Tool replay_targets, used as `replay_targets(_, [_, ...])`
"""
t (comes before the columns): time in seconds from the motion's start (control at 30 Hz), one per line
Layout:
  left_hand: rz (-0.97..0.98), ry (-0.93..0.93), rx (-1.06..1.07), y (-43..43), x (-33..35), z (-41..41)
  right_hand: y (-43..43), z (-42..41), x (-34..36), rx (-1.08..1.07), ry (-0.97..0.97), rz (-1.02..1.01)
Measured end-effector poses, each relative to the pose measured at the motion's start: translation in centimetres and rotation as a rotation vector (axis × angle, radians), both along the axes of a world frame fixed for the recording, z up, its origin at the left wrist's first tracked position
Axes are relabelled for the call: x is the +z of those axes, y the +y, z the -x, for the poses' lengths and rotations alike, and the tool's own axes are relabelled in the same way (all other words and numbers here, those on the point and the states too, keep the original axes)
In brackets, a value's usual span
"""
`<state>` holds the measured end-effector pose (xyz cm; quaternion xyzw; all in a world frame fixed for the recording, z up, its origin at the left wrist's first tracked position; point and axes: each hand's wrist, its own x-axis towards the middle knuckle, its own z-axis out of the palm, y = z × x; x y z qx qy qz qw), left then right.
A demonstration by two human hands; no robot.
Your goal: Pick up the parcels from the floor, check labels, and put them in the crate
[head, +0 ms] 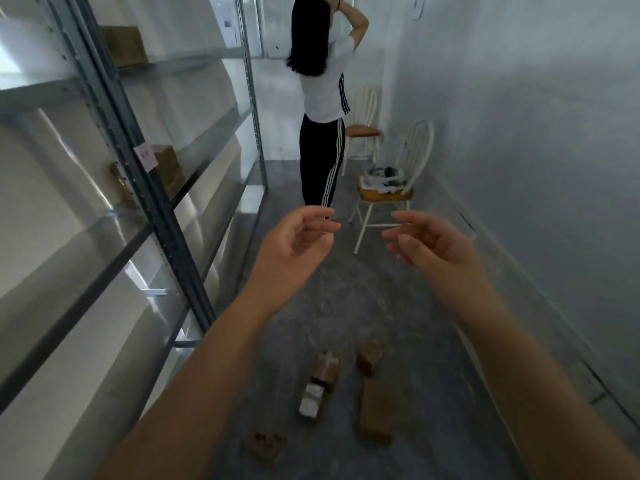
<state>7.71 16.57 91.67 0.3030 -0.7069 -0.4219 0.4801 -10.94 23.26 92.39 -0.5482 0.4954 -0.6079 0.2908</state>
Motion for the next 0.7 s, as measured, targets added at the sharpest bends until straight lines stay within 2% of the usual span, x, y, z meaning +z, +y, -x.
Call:
replay_targets(0.3, [0.027,0.09,0.039,-4.0,0.7,9.8,-5.7,9.4,0.6,0.043,0.017,0.001])
replay_targets(0.53, [-0.084,-0.009,0.129,-8.9,-3.2,10.0,-11.4,11.0,-3.2,0.123,-0.014,-0.107])
replay_targets(0.7, [-0.144,-0.04,0.08,-13.9,-5.6,10.0,-15.7,10.4,-6.2,0.09,-0.014,-0.199])
